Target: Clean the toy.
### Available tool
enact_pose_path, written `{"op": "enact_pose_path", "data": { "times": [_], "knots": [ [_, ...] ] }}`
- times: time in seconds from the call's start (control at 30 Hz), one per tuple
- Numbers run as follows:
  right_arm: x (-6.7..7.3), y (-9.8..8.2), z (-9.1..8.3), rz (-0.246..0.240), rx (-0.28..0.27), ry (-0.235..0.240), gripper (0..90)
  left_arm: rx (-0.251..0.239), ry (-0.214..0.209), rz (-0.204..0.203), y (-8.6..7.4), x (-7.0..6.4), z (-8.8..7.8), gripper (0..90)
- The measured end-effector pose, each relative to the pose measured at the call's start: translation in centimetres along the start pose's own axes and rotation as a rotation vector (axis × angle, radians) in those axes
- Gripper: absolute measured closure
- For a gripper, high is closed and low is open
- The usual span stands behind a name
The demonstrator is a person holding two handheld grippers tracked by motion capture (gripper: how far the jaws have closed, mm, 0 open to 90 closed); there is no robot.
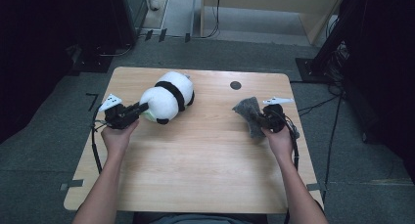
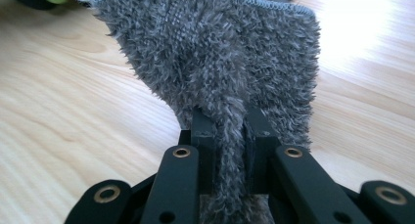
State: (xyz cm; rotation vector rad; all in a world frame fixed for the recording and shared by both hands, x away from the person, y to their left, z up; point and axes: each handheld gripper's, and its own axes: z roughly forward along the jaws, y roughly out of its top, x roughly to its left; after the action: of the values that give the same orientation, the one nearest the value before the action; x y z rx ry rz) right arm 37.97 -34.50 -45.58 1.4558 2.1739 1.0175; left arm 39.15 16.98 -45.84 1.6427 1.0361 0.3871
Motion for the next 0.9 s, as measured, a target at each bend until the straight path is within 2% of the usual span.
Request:
{"op": "enact_pose_path", "data": {
  "times": [0.2, 0.47, 0.63, 0.7, 0.83, 0.9],
  "knots": [
    [-1.4, -0.6, 0.4, 0.019, 0.006, -0.032, 77.9, 0.049, -0.002, -0.008, -0.7, 1.0, 0.4, 74.9],
    [-2.1, -1.1, 1.6, 0.034, 0.015, -0.035, 75.6, 0.088, -0.024, -0.02, -1.3, 2.2, 0.7, 70.7],
    [-2.1, -1.6, 2.3, 0.023, 0.026, -0.029, 71.3, 0.112, -0.064, -0.059, -1.6, 2.9, 0.6, 60.0],
    [-2.1, -1.6, 2.4, 0.013, 0.027, -0.03, 68.8, 0.122, -0.057, -0.038, -1.7, 2.8, 0.6, 56.9],
    [-2.1, -1.8, 2.7, 0.001, 0.034, -0.038, 64.3, 0.124, -0.053, -0.039, -1.7, 2.8, 0.5, 50.3],
    [-2.2, -1.8, 2.7, 0.014, 0.033, -0.036, 60.9, 0.127, -0.045, -0.031, -1.6, 2.8, 0.4, 46.3]
  ]
}}
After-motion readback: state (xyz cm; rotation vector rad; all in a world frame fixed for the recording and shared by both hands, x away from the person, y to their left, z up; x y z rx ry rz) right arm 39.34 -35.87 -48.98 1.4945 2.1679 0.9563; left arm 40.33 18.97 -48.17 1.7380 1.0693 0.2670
